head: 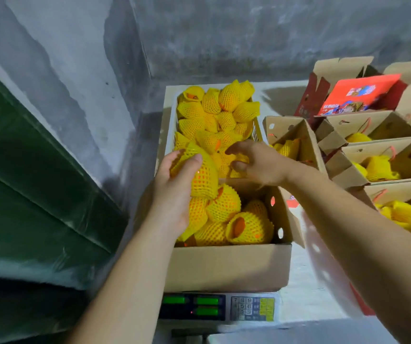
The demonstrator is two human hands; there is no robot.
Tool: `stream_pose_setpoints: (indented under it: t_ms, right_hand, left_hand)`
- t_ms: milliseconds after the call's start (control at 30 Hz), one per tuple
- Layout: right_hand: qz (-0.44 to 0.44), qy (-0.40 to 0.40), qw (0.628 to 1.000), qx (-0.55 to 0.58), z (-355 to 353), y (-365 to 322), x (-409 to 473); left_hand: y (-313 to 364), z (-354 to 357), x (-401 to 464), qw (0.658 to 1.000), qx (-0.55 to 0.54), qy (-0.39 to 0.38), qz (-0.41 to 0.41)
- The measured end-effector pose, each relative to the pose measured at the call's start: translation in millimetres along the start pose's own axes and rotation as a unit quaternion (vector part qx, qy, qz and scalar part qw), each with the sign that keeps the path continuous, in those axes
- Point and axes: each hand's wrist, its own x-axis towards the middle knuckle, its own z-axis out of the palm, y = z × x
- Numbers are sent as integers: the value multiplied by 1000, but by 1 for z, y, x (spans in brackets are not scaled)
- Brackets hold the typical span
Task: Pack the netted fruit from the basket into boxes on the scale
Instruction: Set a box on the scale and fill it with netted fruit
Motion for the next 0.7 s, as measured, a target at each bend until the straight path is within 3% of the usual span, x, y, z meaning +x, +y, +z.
stream_pose_setpoints:
  t_ms: [133,233,367,600,700]
  right_hand:
    - [-51,-25,965,256,9,-59,-59]
    - [-73,-42,932,352,27,-86,-98]
    - [-93,-6,910,403,51,-97,-125]
    - [-102,136,921,352,87,-118,-150]
    - [-74,168,903,389,92,-121,-161]
  left_hand:
    - [-6,5,-33,999,-40,18,-14]
    - [-15,1,-52,997,-80,-19,-5]
    - [-18,-10,-80,988,-117,-99,14]
    - [-18,-31,-114,991,-89,-100,19]
    - [-17,-38,-130,991,-71,-107,21]
